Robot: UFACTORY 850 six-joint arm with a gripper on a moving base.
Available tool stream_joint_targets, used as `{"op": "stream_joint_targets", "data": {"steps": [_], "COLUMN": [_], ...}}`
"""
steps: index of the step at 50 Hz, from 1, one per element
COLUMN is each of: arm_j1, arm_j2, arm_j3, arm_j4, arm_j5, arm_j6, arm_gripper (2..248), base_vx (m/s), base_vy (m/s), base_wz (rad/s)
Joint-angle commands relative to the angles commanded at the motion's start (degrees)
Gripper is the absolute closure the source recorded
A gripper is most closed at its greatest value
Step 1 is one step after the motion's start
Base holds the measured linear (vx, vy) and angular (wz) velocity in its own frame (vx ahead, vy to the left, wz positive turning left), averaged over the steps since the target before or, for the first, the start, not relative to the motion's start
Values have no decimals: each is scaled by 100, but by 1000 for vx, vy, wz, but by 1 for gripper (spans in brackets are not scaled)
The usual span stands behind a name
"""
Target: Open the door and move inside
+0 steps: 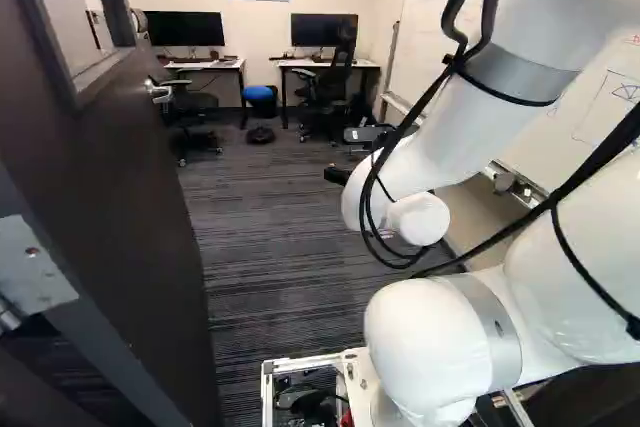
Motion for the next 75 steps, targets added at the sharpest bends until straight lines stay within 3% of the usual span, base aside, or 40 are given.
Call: {"op": "stream_joint_targets", "data": {"steps": [75], "arm_j1": [0], "arm_j2": [0], "arm_j3": [0], "arm_j4": [0], "arm_j5": [0], "arm_j6": [0], "arm_gripper": [3], "base_vx": [181], "base_vy": [3], "base_wz": [-15]}}
